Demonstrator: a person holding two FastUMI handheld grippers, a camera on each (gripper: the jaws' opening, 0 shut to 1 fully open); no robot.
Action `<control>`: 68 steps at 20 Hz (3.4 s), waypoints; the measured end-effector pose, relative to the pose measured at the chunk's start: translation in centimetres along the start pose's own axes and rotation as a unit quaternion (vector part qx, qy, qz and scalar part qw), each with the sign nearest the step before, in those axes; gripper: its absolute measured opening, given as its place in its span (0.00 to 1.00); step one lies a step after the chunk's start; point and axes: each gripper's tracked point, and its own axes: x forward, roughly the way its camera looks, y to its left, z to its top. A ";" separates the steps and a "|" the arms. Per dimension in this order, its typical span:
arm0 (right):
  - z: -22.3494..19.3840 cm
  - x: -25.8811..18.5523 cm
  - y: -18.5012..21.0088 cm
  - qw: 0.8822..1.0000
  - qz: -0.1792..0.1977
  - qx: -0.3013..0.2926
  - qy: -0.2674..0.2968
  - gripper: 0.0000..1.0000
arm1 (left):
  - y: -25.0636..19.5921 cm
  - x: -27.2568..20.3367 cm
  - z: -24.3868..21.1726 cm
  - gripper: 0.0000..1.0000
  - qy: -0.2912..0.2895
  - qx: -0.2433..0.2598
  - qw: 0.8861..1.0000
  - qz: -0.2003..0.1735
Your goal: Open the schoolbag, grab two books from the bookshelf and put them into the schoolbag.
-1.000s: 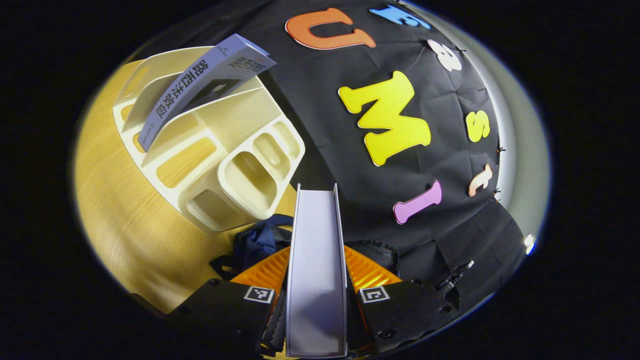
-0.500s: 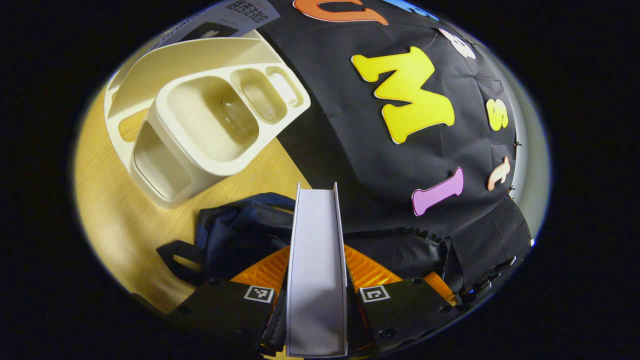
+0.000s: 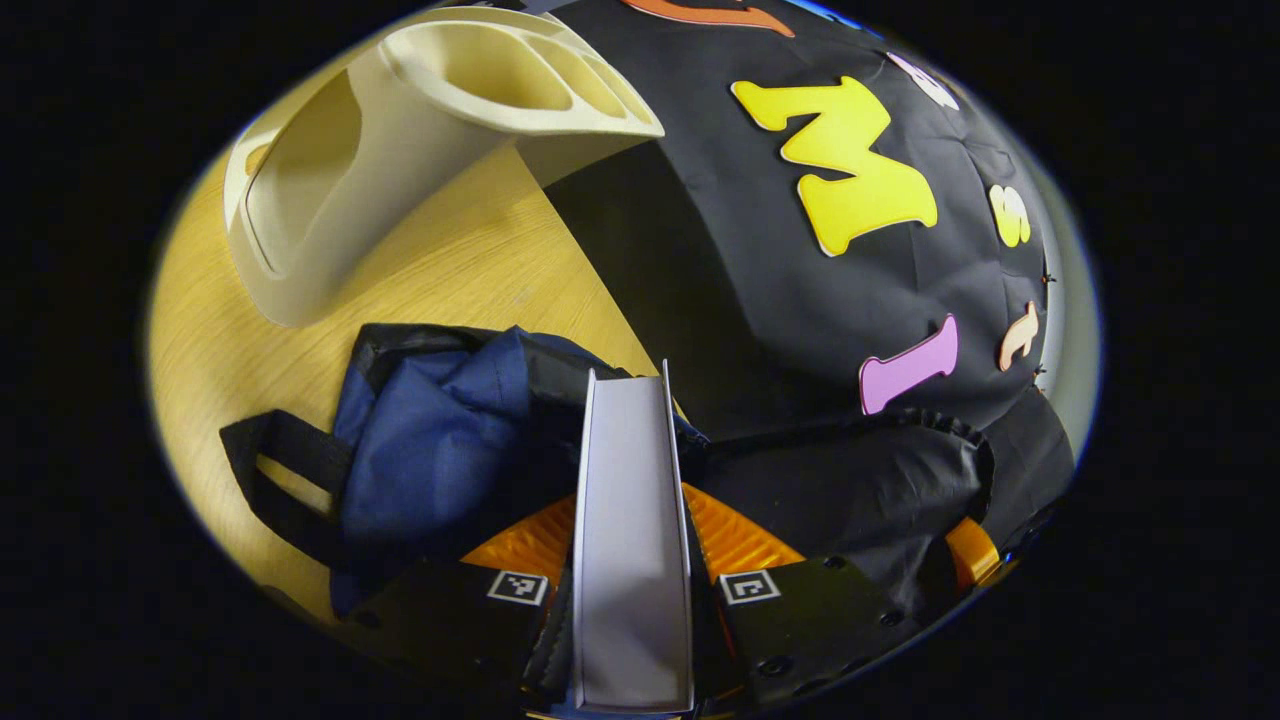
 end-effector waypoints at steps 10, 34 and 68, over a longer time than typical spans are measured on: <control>0.7 -0.1 1.2 1.000 0.015 -0.001 -0.010 0.00 | -2.1 2.7 -4.8 0.49 -0.022 0.019 1.000 0.002; -2.2 -1.2 -1.4 0.999 -0.041 0.029 0.004 0.00 | 0.0 -9.2 1.8 0.97 0.005 0.323 0.945 0.058; -3.4 -0.9 0.8 0.999 0.010 0.039 0.006 0.00 | 2.7 -17.5 41.5 0.92 -0.139 0.487 0.803 0.314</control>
